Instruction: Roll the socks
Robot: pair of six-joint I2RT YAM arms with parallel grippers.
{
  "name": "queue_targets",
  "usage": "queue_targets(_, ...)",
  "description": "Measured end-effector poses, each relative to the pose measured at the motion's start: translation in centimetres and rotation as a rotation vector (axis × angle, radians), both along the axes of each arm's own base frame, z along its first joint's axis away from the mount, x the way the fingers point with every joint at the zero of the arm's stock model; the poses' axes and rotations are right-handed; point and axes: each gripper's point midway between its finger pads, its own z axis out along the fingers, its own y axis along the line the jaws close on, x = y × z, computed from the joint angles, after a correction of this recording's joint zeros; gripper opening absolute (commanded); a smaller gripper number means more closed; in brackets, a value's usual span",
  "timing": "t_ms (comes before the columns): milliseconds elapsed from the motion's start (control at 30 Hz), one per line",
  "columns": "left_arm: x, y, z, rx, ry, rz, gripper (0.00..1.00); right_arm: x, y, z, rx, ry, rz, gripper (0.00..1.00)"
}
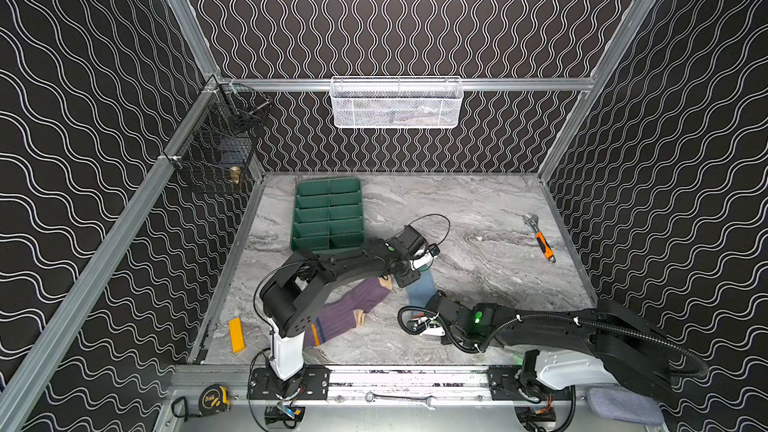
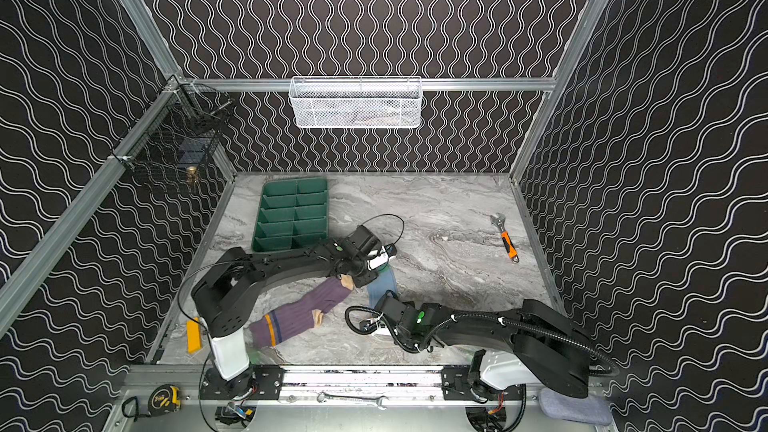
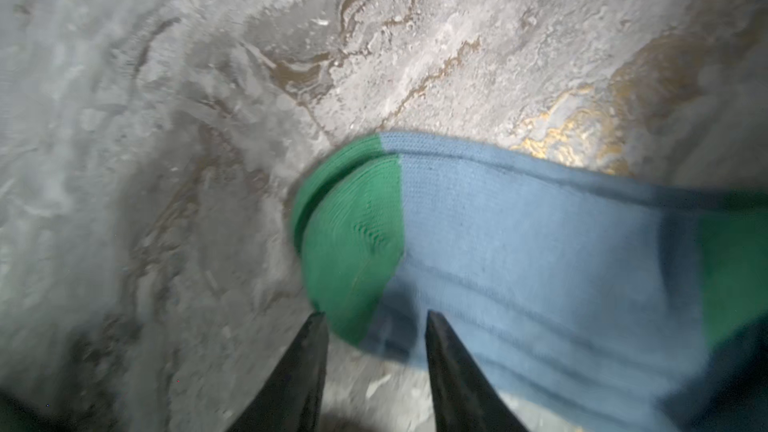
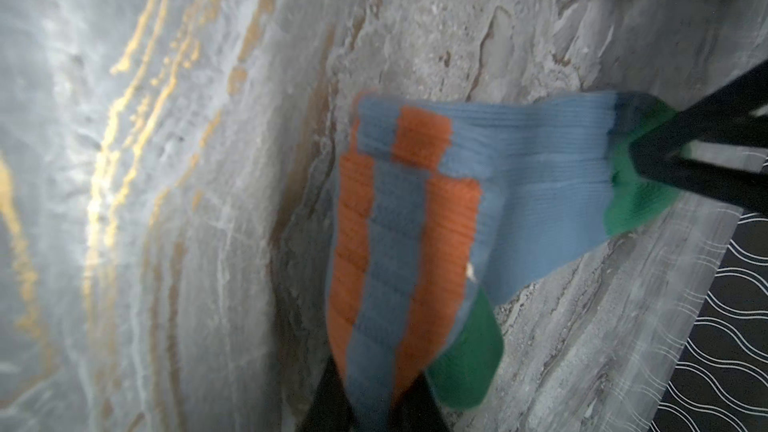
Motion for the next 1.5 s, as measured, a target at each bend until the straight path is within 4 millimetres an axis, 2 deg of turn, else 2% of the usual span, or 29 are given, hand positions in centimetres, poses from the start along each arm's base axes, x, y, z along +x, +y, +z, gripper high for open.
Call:
queue_targets(100, 0.5, -0.9, -1.5, 0.026, -0.009, 0.002, 0.39, -0.4, 0.1, 0.1, -0.001, 0.019, -0.007, 0.00)
queue_targets(333, 1.5, -4.5, -1.7, -0.037, -0.083, -0.024, 0.38, -1.8, 0.9, 0.3, -0.051, 0.157, -0.013, 0.00)
queue_targets(467, 1.2, -4.8, -1.4, -0.052, -0.090, -0.031, 0.38, -2.1, 1.1, 0.2, -0.078, 0.228, -0.056, 0.00)
queue_targets(567, 0.3, -3.8, -1.0, -0.030, -0.076, -0.034, 0.40, -2.2, 0.9, 0.0, -0.076, 0.278, -0.090, 0.00)
queue_targets(667, -0.2, -3.4, 0.7, -0.035, -0.072, -0.044, 0.44, -2.2, 0.8, 0.1, -0.067, 0.308, -0.107, 0.00)
queue_targets(800, -1.1, -4.3, 4.0, -0.096, -0.062, -0.114, 0.45, -2.1, 0.2, 0.4, -0.069, 0.362, -0.144, 0.00)
queue_targets(933, -2.3, -4.3, 6.3, -0.123, -0.057, -0.170, 0.47, -2.0, -0.2, 0.5, -0.070, 0.390, -0.167, 0.00)
queue_targets(1033, -2.3, -4.0, 9.3, -0.157, -0.105, -0.175, 0.49, -1.8, -0.3, 0.4, -0.076, 0.398, -0.179, 0.00)
queue_targets(1133, -1.4, -2.6, 14.3, -0.195, -0.245, -0.135, 0.51, -1.6, 0.1, 0.5, -0.062, 0.411, -0.188, 0.00)
queue_targets(1167, -1.3, -1.8, 16.6, -0.220, -0.316, -0.122, 0.56, -1.6, 0.0, 0.5, -0.066, 0.422, -0.196, 0.00)
queue_targets(1233, -1.1, 0.8, 21.7, -0.276, -0.498, -0.065, 0.66, -1.5, -0.2, 0.5, -0.073, 0.432, -0.207, 0.00)
queue_targets(1267, -1.0, 2.8, 24.7, -0.311, -0.605, -0.019, 0.71, -1.4, -0.2, 0.6, -0.073, 0.437, -0.211, 0.00)
queue_targets(1367, -1.3, 9.0, 31.4, -0.362, -0.844, 0.109, 0.74, -1.3, -0.2, 0.6, -0.066, 0.454, -0.222, 0.00)
queue_targets(1433, -2.7, 11.3, 34.9, -0.406, -0.933, 0.114, 0.72, -1.3, -0.2, 0.6, -0.059, 0.465, -0.226, 0.00)
queue_targets(1500, -5.1, 11.8, 37.3, -0.450, -0.959, 0.018, 0.71, -1.1, -0.2, 0.6, -0.052, 0.489, -0.232, 0.00)
